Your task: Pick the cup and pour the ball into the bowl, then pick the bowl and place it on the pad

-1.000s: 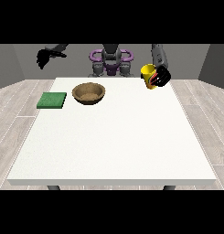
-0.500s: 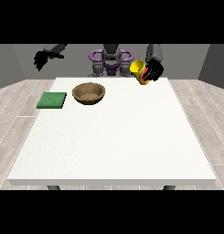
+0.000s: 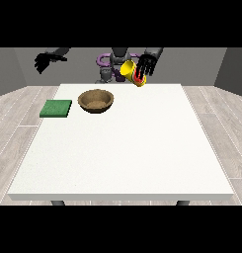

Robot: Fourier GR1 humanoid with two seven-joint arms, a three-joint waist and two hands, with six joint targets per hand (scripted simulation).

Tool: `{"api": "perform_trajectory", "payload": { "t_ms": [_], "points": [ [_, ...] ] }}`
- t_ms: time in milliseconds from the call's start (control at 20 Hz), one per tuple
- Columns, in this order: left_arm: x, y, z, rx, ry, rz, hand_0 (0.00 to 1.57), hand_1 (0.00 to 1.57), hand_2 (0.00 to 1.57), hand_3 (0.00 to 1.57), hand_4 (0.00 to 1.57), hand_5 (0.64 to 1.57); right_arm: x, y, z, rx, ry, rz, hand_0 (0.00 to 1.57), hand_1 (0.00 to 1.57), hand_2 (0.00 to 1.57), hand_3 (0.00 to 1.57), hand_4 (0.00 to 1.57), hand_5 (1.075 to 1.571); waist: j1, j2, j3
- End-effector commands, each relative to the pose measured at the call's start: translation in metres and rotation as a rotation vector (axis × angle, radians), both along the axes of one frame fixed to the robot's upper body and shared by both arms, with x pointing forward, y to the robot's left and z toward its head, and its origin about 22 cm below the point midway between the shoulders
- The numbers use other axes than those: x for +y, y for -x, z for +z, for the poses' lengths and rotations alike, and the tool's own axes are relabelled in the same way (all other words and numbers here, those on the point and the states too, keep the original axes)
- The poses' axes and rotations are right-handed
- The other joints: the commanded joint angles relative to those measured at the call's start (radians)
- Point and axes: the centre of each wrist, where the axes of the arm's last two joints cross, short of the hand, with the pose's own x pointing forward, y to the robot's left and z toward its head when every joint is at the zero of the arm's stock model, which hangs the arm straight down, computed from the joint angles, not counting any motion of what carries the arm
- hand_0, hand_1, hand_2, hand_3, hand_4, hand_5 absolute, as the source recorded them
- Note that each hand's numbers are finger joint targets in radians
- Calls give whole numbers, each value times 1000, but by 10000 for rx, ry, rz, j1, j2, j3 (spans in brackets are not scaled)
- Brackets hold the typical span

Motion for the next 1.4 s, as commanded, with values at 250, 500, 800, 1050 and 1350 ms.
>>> {"api": "perform_trajectory", "payload": {
  "t_ms": [250, 500, 800, 1050, 1350],
  "points": [
    [-76, 9, -5, -399, -5216, -1506, 1482, 1482, 1571, 1571, 1571, 1204, -11, -4, 2, 140, 21, 51, 0, 0, 0, 0, 0, 1571, -148, -33, -4],
    [-111, 9, 4, -1009, -8630, -1608, 1536, 1536, 1571, 1571, 1571, 1124, -1, -19, 8, -126, -20, 493, 0, 0, 0, 0, 0, 1570, -418, 314, 7],
    [-137, 25, -13, -1248, -11224, -2028, 1465, 1465, 1571, 1571, 1481, 1216, -2, -13, -3, -40, -395, 274, 0, 0, 0, 0, 0, 1571, -259, -7, -9],
    [-138, 36, -30, -982, -11639, -2560, 1446, 1446, 1571, 1571, 1529, 1129, -8, -27, 24, 65, -195, 277, 0, 0, 0, 0, 0, 1570, -58, -44, -25],
    [-109, 12, 17, -495, -5253, -857, 1499, 1499, 1571, 1571, 1571, 1092, 1, -7, -8, 964, -535, -365, 0, 0, 0, 0, 104, 1565, 604, -162, -97]
  ]
}}
